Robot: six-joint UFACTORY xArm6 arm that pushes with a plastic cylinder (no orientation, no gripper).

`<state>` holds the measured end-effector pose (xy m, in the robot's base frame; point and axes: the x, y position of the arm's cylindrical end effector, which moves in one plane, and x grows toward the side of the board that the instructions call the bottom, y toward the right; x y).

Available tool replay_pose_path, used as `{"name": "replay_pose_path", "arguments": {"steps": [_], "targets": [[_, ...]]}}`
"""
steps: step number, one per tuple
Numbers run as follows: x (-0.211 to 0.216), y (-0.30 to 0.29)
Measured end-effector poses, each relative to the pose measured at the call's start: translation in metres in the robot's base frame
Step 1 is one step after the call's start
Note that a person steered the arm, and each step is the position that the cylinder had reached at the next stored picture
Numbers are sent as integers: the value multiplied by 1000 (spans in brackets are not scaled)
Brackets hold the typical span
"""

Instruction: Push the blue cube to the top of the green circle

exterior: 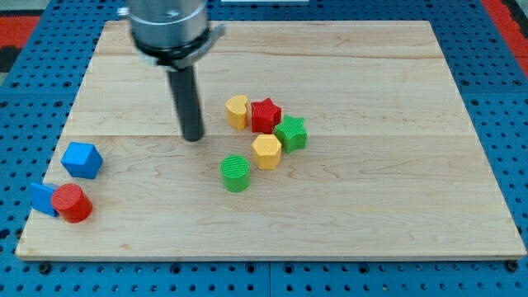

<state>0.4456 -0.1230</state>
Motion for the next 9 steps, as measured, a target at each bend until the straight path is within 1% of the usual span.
{"name": "replay_pose_path", "arguments": {"steps": [1,2,3,6,8,9], "targets": [[0,-70],[-4,-158],[-7,-181],[-7,-182],[8,-178],[0,-182]]}}
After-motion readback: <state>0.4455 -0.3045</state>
